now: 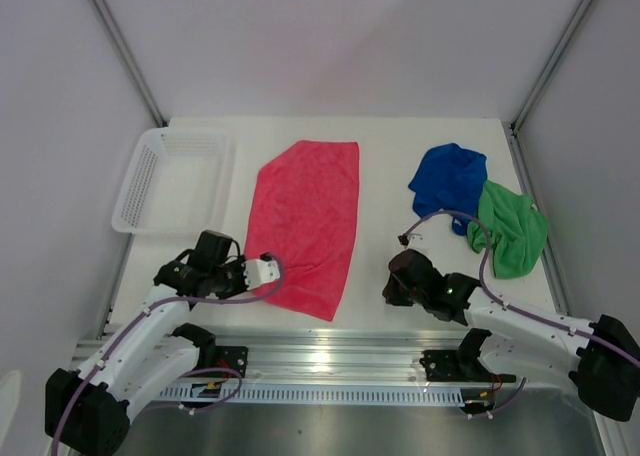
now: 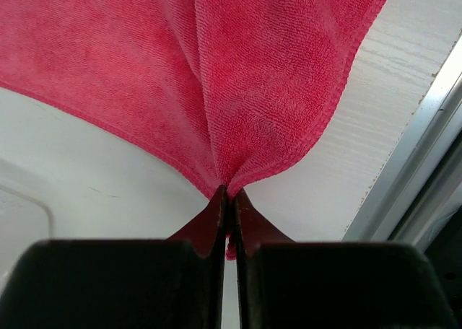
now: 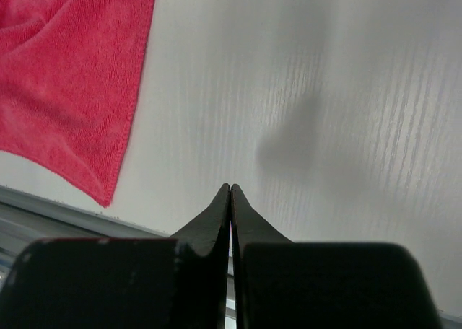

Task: Roll the towels
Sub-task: Flatten the towel

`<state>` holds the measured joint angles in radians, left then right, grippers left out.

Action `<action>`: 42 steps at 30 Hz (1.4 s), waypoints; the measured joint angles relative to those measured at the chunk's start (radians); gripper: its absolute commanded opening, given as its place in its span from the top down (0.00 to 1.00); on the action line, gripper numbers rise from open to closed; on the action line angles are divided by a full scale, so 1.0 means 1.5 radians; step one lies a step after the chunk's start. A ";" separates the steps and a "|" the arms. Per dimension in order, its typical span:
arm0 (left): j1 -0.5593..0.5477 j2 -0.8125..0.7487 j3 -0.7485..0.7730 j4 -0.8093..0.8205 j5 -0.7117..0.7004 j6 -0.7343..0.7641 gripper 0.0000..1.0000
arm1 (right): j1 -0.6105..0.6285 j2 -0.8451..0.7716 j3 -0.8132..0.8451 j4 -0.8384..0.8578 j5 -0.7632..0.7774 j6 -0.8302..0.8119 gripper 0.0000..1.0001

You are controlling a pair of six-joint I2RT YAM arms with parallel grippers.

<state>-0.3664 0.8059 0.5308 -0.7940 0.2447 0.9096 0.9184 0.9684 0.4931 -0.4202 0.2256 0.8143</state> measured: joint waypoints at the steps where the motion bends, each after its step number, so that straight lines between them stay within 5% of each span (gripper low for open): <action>1: 0.000 0.002 -0.003 -0.001 0.000 0.000 0.93 | -0.006 0.012 0.008 -0.002 0.000 -0.005 1.00; 6: 0.000 0.018 -0.008 -0.001 -0.001 0.002 0.78 | -0.025 0.102 0.076 0.014 -0.004 -0.028 0.66; 17: -0.001 -0.015 -0.031 -0.048 0.005 0.011 0.28 | 0.113 0.270 0.121 0.089 -0.015 -0.056 0.47; 25: 0.023 -0.097 0.007 -0.136 0.020 -0.014 0.23 | 0.130 0.340 0.180 0.115 -0.011 -0.060 0.45; 29: 0.035 -0.143 0.030 -0.138 -0.002 -0.067 0.17 | 0.149 0.407 0.216 0.107 0.004 -0.062 0.52; 34: 0.037 -0.147 0.078 -0.130 -0.030 -0.145 0.15 | 0.156 0.450 0.257 0.087 0.028 -0.046 0.99; 42: 0.038 -0.038 0.164 -0.091 -0.075 -0.236 0.20 | 0.152 0.373 0.181 0.062 0.048 0.032 1.00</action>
<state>-0.3088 0.7483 0.7765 -0.9306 0.1322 0.5560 1.1465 1.5280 0.7639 -0.3275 0.2977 0.8616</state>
